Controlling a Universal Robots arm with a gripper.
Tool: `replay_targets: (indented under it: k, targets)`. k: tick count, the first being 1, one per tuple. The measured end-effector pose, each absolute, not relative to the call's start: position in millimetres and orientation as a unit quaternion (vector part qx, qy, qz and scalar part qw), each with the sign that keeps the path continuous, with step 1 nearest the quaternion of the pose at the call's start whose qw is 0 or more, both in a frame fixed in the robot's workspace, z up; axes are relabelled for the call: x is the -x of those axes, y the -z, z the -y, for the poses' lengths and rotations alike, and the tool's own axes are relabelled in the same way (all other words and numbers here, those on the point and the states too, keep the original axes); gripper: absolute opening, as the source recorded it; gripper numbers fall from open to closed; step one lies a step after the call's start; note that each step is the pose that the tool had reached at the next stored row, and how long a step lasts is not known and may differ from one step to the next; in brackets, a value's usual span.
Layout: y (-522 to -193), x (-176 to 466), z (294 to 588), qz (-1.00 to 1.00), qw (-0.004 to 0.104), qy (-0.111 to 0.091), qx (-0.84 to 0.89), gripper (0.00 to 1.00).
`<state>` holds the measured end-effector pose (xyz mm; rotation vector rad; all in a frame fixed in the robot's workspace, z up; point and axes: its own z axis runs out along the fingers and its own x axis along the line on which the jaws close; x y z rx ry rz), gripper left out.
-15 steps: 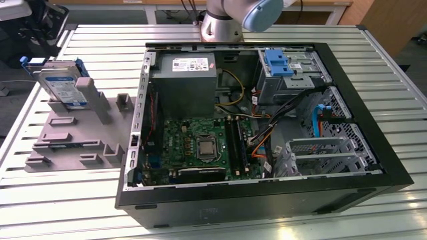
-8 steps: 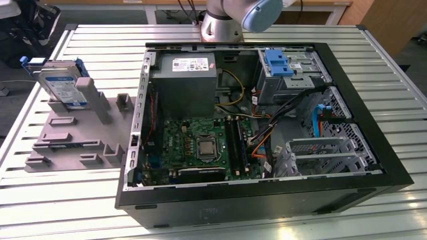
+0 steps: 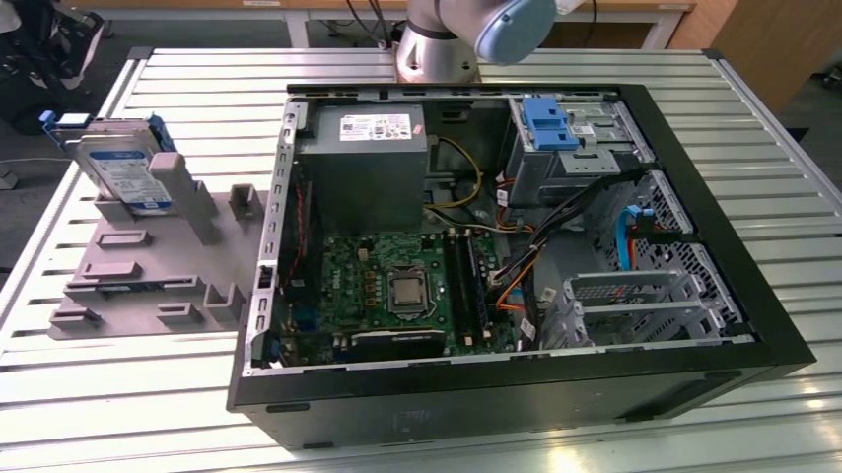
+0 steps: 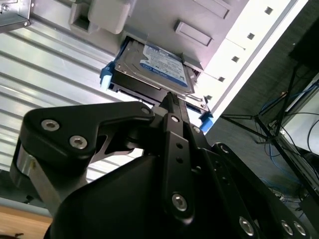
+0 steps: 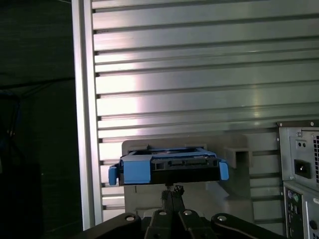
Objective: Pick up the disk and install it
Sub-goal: 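Reach for the disk, then pick up the disk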
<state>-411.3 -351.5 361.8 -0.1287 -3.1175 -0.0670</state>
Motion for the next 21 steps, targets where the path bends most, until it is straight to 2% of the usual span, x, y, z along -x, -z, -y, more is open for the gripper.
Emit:
replay_targets:
  k: [21]
  targets:
    - [-361.0,423.2,351.1,0.999,0.010,0.021,0.040,0.11]
